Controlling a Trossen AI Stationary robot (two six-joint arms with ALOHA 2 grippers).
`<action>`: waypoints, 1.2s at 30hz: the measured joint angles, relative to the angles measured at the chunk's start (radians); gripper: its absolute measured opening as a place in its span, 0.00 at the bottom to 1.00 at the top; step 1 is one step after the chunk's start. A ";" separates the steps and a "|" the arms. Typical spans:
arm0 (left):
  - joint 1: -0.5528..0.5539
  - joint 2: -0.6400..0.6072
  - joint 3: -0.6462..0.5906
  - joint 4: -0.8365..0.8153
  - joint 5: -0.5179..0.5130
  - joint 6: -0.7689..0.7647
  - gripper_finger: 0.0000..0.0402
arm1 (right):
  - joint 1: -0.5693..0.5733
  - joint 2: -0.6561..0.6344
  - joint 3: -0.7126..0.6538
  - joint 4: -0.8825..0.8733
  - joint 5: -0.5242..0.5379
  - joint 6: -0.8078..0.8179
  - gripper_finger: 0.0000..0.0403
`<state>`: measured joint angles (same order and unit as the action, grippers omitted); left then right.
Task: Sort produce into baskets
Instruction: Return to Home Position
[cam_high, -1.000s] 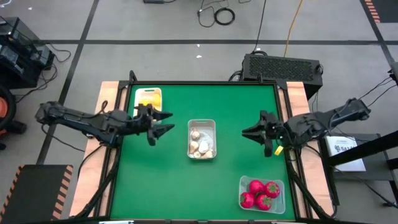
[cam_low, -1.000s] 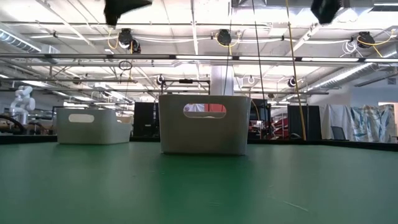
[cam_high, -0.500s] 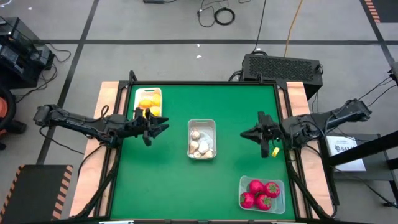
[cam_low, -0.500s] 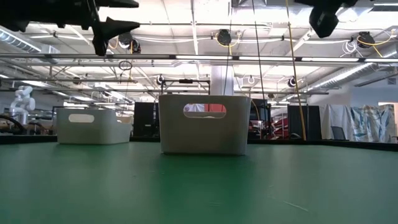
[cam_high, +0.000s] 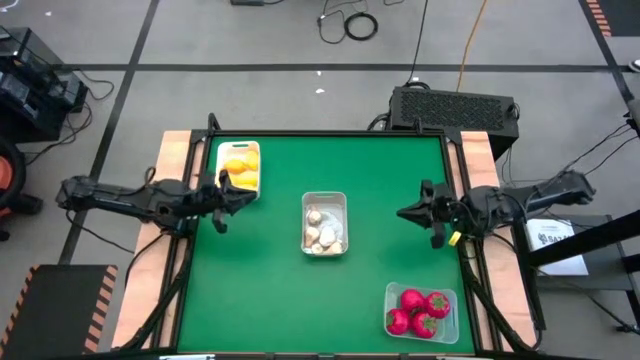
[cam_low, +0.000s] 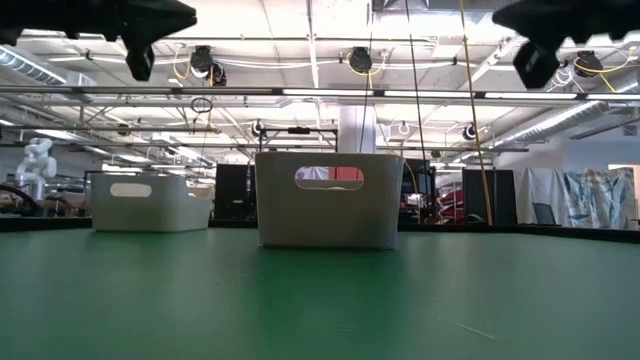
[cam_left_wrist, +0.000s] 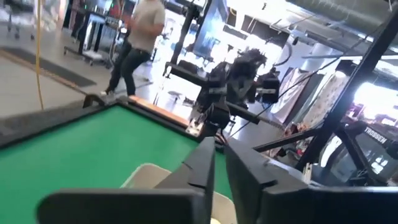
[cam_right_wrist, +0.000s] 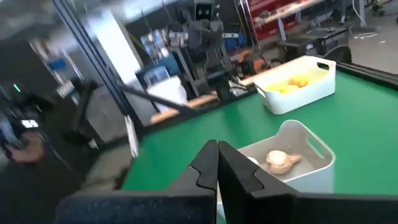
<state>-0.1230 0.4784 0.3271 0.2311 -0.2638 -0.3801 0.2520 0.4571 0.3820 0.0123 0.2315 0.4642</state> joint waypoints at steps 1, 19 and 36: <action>0.000 -0.012 0.000 -0.007 0.000 0.022 0.10 | -0.003 -0.018 -0.040 0.046 -0.001 0.017 0.00; -0.001 -0.315 -0.145 -0.259 -0.017 -0.110 0.01 | -0.028 -0.135 -0.368 0.366 0.003 0.119 0.00; -0.001 -0.478 -0.153 -0.437 -0.058 -0.084 0.01 | -0.188 -0.189 -0.367 0.219 -0.053 0.087 0.00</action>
<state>-0.1238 0.0006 0.1740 -0.2059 -0.3218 -0.4640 0.0637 0.2684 0.0151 0.2316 0.1785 0.5515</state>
